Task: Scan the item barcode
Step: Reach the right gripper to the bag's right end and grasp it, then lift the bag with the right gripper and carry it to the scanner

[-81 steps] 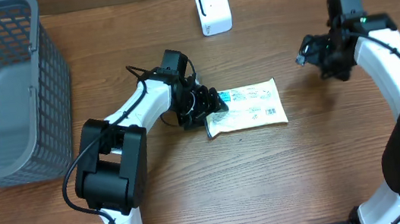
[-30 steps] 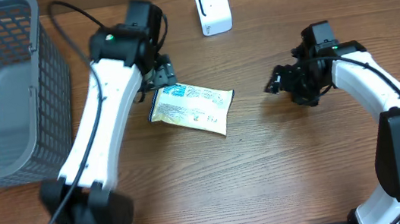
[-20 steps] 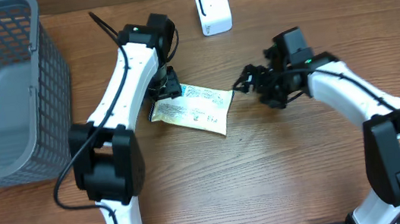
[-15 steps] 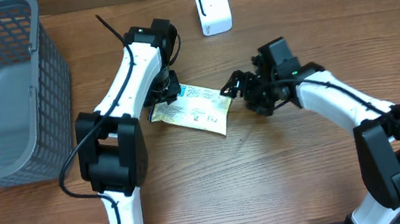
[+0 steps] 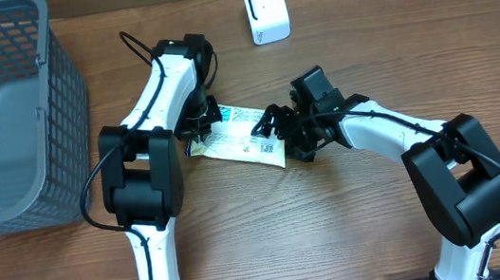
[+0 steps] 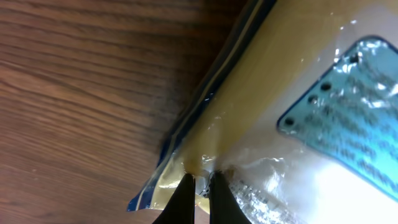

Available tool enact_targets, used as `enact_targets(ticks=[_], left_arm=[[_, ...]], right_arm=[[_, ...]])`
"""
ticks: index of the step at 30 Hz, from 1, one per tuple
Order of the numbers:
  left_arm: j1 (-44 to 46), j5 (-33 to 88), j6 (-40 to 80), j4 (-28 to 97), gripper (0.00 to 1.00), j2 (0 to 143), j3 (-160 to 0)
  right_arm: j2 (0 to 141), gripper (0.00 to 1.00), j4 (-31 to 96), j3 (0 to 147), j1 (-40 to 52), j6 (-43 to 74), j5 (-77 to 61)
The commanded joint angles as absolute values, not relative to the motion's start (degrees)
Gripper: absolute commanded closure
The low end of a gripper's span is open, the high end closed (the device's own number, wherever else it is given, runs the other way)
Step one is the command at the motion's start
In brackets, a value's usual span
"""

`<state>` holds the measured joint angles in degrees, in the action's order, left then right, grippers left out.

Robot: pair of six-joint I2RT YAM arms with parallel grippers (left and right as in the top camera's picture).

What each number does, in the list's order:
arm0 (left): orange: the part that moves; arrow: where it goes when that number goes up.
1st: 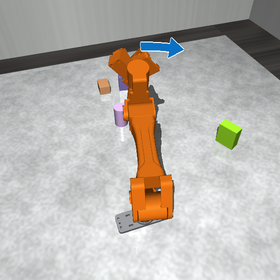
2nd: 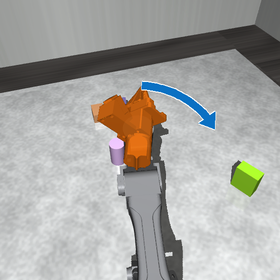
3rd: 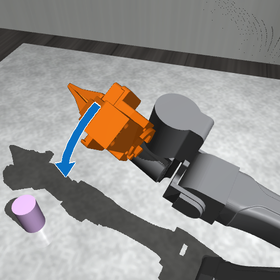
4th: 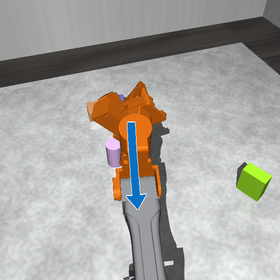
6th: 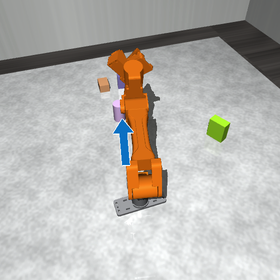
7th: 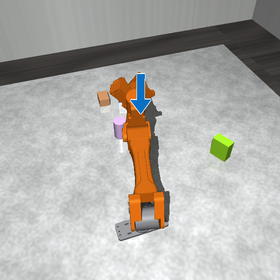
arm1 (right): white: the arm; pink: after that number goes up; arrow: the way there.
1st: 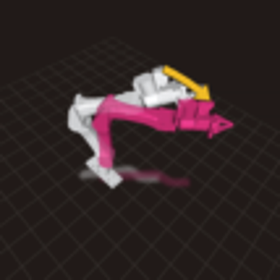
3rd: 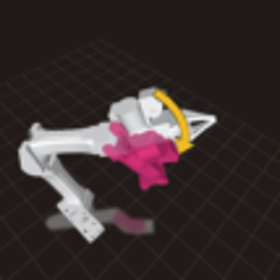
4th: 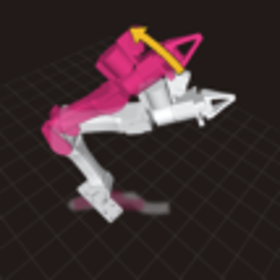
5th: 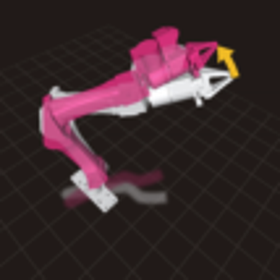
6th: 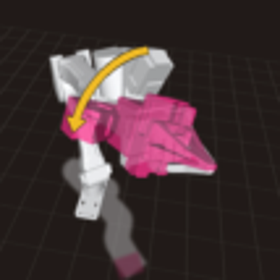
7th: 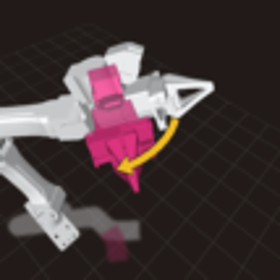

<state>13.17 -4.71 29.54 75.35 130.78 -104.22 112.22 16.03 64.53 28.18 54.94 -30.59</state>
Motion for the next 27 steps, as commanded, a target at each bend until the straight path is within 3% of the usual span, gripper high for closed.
enact_targets(ticks=[1, 3, 5, 8, 13, 18, 24, 25, 26, 27], left_arm=[[14.87, -2.17, 31.99, 75.40, 0.96, 135.52, -103.85], [15.14, -1.30, 31.99, 75.44, 0.96, 136.73, -103.85], [15.27, -1.21, 31.97, 75.90, 0.96, 137.53, -103.85], [15.29, -1.69, 31.79, 76.71, 0.96, 137.93, -103.85], [15.16, -1.87, 31.68, 77.41, 0.96, 137.91, -103.90], [14.94, -1.87, 28.38, 81.69, 0.96, 137.88, -107.48], [14.13, -1.89, 25.80, 93.34, 0.96, 137.88, -124.57], [13.80, -1.89, 25.67, 94.96, 0.92, 137.88, -127.85], [13.43, -1.89, 25.67, 96.14, 0.82, 137.88, -130.67], [13.02, -1.87, 25.58, 96.86, 0.63, 137.88, -133.47]], right_arm=[[116.11, 0.09, 15.97, 63.79, 29.50, 58.22, -28.12], [116.51, 0.13, 15.18, 63.79, 29.87, 58.39, -27.92], [116.55, 0.24, 15.00, 63.79, 29.89, 58.33, -26.46], [116.55, 0.55, 15.11, 63.81, 29.76, 57.91, -24.43], [116.49, 0.94, 15.90, 64.64, 29.08, 54.33, -24.25], [114.37, 0.96, 21.06, 68.01, 28.47, 49.63, -22.20], [104.99, 0.96, 35.79, 74.74, 27.94, 43.44, -2.24], [103.33, 0.96, 39.11, 76.40, 27.94, 42.22, 2.63], [101.89, 0.96, 42.06, 77.95, 27.94, 41.19, 6.94], [100.38, 0.96, 45.60, 79.90, 27.94, 39.88, 11.90]])
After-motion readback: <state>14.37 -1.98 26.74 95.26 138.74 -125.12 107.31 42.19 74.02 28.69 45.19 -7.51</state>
